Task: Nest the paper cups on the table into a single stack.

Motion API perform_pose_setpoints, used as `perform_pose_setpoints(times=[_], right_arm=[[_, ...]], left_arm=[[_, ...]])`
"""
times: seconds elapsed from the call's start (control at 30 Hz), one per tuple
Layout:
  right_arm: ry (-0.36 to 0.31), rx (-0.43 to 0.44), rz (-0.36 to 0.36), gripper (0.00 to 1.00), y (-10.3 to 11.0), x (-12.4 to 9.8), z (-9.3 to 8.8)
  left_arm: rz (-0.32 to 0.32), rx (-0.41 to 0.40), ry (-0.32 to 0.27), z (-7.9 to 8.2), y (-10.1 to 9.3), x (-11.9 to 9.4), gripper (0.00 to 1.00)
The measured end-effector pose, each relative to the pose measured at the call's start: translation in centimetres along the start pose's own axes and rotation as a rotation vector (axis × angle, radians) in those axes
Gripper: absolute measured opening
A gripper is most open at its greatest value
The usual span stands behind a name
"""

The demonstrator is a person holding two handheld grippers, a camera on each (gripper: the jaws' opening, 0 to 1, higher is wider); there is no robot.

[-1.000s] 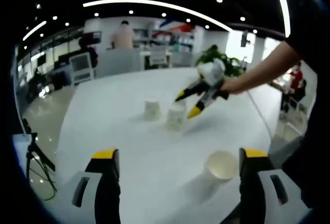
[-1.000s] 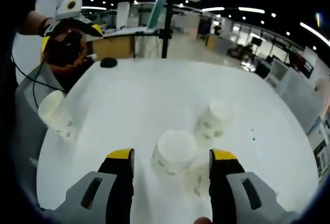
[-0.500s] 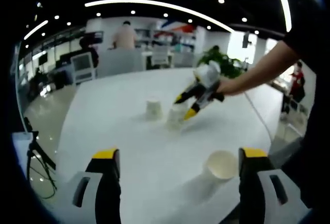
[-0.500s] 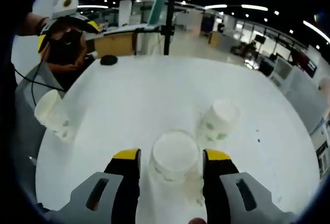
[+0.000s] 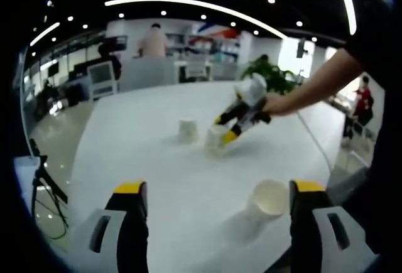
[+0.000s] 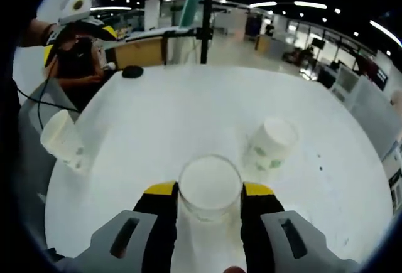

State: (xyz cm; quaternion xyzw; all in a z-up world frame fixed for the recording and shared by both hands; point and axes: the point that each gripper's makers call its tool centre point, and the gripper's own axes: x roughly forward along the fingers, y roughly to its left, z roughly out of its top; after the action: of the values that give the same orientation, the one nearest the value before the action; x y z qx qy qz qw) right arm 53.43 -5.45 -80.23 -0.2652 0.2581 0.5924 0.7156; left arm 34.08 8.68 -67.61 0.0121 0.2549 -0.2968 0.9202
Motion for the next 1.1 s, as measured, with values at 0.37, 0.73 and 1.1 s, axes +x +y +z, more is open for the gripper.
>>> perform_pose_setpoints(times=[0.37, 0.73, 1.1], right_arm=[[-0.022, -0.002, 0.012, 0.34, 0.7, -0.7, 0.6], [-0.067, 0.003, -0.016, 0.33, 1.2, -2.5, 1.7], [-0.122, -0.005, -0.061, 0.33, 2.8, -6.8, 3.7]], left_arm=[[0.006, 0.008, -0.01, 0.2, 0.6, -0.4, 0.92], [-0.001, 0.02, -0.021, 0.8, 0.0, -0.8, 0.92], [-0.039, 0.045, -0.047, 2.0, -1.6, -1.0, 0.92]])
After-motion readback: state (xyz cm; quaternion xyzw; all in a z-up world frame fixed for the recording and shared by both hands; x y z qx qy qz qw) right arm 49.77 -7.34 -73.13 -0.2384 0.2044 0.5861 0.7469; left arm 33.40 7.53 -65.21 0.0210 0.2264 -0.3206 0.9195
